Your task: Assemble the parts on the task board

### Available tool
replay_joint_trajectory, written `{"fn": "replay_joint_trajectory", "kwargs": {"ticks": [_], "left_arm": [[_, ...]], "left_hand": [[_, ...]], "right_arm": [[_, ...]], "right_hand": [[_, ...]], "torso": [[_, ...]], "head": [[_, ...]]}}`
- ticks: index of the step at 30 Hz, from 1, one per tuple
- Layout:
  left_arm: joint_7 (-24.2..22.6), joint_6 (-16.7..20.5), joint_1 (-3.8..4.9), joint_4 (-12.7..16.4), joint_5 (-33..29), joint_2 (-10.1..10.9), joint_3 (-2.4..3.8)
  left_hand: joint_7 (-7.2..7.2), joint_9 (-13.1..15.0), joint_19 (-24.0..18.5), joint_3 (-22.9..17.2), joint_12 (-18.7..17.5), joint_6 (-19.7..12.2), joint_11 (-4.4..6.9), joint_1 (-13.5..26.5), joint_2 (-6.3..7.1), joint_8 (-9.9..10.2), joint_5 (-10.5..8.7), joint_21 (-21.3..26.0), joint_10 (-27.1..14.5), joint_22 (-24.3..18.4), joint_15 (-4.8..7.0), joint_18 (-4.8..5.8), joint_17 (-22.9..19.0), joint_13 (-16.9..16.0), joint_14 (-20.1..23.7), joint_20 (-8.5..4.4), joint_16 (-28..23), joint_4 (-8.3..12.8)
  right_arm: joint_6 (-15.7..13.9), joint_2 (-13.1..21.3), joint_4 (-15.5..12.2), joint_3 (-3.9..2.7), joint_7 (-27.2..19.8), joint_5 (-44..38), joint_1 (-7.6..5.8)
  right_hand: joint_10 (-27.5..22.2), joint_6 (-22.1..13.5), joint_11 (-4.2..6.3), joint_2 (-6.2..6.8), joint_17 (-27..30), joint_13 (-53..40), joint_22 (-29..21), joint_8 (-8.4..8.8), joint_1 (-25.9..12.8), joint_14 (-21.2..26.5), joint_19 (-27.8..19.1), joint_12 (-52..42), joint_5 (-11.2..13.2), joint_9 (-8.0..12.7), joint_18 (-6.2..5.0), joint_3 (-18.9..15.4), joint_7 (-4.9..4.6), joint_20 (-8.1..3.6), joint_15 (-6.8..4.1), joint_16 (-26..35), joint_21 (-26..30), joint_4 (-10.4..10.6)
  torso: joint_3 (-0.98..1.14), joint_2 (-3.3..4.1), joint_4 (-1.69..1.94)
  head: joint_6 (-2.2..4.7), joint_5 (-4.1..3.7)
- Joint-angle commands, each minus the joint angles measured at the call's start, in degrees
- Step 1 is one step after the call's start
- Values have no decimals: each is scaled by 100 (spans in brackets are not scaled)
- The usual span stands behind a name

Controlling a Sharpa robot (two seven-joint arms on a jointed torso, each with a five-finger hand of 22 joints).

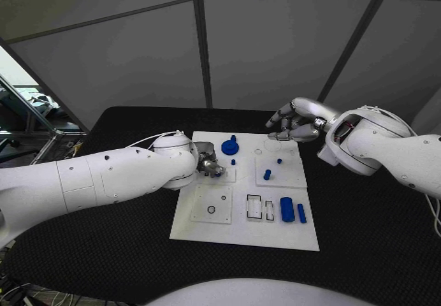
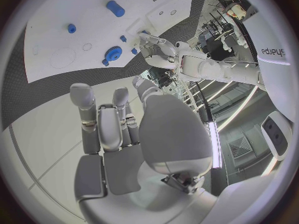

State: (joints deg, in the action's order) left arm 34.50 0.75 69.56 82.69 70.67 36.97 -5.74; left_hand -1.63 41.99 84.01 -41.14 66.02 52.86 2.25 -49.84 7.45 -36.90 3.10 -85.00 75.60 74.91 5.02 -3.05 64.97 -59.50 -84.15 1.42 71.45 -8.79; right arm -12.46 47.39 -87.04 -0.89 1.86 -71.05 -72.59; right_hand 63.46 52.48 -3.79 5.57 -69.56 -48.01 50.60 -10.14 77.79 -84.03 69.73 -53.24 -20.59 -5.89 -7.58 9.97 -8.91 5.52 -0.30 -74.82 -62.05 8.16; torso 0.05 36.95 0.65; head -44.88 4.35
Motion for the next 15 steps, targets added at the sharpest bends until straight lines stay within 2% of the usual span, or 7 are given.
{"fn": "replay_joint_trajectory", "kwargs": {"ticks": [1,15], "left_arm": [[68,-27,-26,-28,-55,-10,-21],[70,-5,-26,-112,-110,-19,-17]], "left_hand": [[-7,9,186,51,15,48,-5,59,11,16,-34,-21,41,835,37,131,9,-4,-64,-35,-35,-20],[2,-12,216,394,57,89,1,202,121,5,-33,-49,57,884,42,142,17,-26,-67,-40,-36,-314]], "right_arm": [[30,3,-10,-5,-8,-16,-13],[34,19,-17,-5,-2,-16,-13]], "right_hand": [[11,36,22,-11,5,5,-4,-18,-62,-143,-13,15,8,-8,-12,-8,18,-12,-51,20,20,40],[6,35,23,-7,21,22,-29,-19,-73,-139,-25,25,8,-8,-16,-13,19,-12,-51,34,40,52]], "torso": [[0,2,-1],[-4,3,2]], "head": [[0,-3],[-5,-20]]}}
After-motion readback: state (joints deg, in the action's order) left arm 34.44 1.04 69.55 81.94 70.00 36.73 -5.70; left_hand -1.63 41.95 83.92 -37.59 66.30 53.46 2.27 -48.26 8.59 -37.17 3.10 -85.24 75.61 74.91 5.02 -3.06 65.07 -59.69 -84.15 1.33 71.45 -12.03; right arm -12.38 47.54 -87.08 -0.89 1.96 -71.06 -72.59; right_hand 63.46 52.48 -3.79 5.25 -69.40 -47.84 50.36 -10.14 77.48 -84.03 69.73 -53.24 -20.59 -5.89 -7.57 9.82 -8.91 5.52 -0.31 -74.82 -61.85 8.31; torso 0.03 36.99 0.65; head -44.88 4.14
